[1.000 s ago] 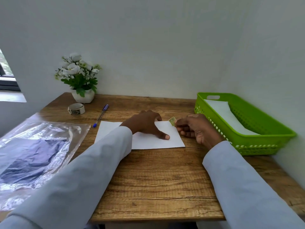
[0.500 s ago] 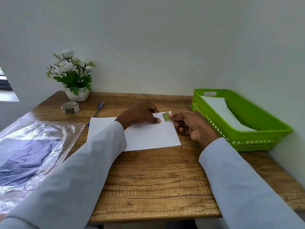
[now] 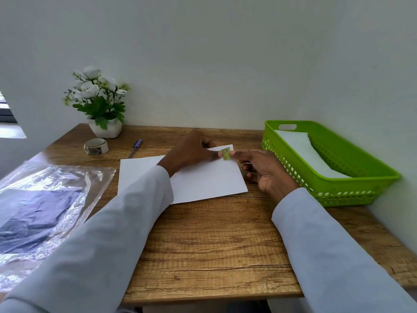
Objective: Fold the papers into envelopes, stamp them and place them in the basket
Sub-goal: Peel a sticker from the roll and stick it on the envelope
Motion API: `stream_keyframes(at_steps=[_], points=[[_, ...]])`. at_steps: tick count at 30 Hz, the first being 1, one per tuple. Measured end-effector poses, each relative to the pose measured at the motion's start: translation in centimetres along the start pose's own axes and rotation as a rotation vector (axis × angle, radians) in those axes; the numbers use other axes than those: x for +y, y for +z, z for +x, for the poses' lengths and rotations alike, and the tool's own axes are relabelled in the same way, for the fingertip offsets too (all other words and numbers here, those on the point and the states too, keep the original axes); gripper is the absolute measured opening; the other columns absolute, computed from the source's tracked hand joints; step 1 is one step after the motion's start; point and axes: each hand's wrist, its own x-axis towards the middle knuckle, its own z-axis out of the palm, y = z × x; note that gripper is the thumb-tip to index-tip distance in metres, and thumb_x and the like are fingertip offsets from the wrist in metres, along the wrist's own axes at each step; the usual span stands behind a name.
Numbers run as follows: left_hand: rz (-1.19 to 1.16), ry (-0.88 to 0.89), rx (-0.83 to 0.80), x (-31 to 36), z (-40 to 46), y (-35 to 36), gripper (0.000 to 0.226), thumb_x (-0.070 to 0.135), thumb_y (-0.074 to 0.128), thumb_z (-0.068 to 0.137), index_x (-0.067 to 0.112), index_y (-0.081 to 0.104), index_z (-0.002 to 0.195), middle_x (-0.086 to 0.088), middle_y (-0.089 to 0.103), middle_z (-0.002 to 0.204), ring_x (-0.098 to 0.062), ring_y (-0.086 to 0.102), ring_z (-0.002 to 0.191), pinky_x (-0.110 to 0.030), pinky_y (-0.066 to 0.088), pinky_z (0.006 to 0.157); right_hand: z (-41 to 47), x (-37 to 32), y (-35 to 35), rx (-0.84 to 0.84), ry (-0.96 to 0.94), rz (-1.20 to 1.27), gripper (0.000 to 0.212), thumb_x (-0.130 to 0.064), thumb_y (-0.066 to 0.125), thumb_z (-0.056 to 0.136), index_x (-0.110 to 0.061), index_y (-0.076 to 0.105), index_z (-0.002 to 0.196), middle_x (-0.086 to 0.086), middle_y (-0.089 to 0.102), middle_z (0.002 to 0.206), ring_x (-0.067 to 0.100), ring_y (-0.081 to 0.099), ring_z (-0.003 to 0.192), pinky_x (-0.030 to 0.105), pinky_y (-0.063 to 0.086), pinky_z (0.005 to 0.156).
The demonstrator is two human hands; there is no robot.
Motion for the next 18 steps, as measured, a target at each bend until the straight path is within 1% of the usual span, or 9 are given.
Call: stream_keyframes(at_steps=[4,6,10,13,16,18], points=[[0.028,0.016,0.028,0.12,0.01,0.06,0.019,0.030,0.078,0.080,0.011,0.076,0.084,-0.004,0.074,0.080,-0.009,0.057,0.064,-0.023,0.039,0.057,-0.17,0.00,0.05,0.002,-0.019,0.013,0.018,-0.015,0.082,0.076,-0.014,0.064,0.082,-0.001,0.056,0.070,0.008,0.043,0.057,0.023,0.031,0.049],[0.030,0.022,0.037,0.25,-0.06,0.10,0.020,0.030,0.078,0.080,0.010,0.077,0.084,-0.005,0.074,0.079,-0.009,0.056,0.063,-0.023,0.039,0.057,-0.23,0.01,0.04,0.004,-0.021,0.013,0.018,-0.015,0.082,0.076,-0.014,0.065,0.082,-0.001,0.057,0.071,0.009,0.043,0.057,0.023,0.031,0.049],[0.033,0.014,0.063,0.40,-0.17,0.10,0.021,0.031,0.077,0.080,0.011,0.077,0.085,-0.006,0.074,0.081,-0.015,0.061,0.067,-0.028,0.042,0.061,-0.36,-0.02,0.16,0.017,-0.030,0.013,0.019,-0.015,0.082,0.076,-0.014,0.063,0.081,-0.001,0.057,0.070,0.009,0.043,0.057,0.023,0.031,0.049],[0.043,0.011,0.086,0.36,-0.15,0.11,0.022,0.032,0.077,0.080,0.011,0.077,0.087,-0.004,0.074,0.081,-0.023,0.068,0.077,-0.032,0.048,0.064,-0.31,0.05,0.31,0.030,-0.047,0.010,0.021,-0.016,0.083,0.074,-0.013,0.064,0.082,0.000,0.057,0.070,0.009,0.042,0.057,0.022,0.031,0.046],[0.069,0.007,0.102,0.40,-0.06,0.17,0.023,0.033,0.076,0.081,0.011,0.077,0.087,-0.005,0.074,0.082,-0.024,0.069,0.080,-0.042,0.056,0.072,-0.35,0.05,0.45,0.045,-0.078,-0.002,0.019,-0.014,0.083,0.075,-0.012,0.066,0.084,0.000,0.059,0.070,0.008,0.042,0.055,0.021,0.030,0.044],[0.082,0.001,0.106,0.43,0.00,0.21,0.022,0.032,0.075,0.081,0.010,0.077,0.088,-0.006,0.074,0.082,-0.025,0.069,0.081,-0.043,0.057,0.075,-0.33,0.12,0.58,0.051,-0.108,-0.006,0.017,-0.012,0.082,0.076,-0.011,0.069,0.085,-0.001,0.059,0.068,0.008,0.041,0.053,0.020,0.028,0.043]])
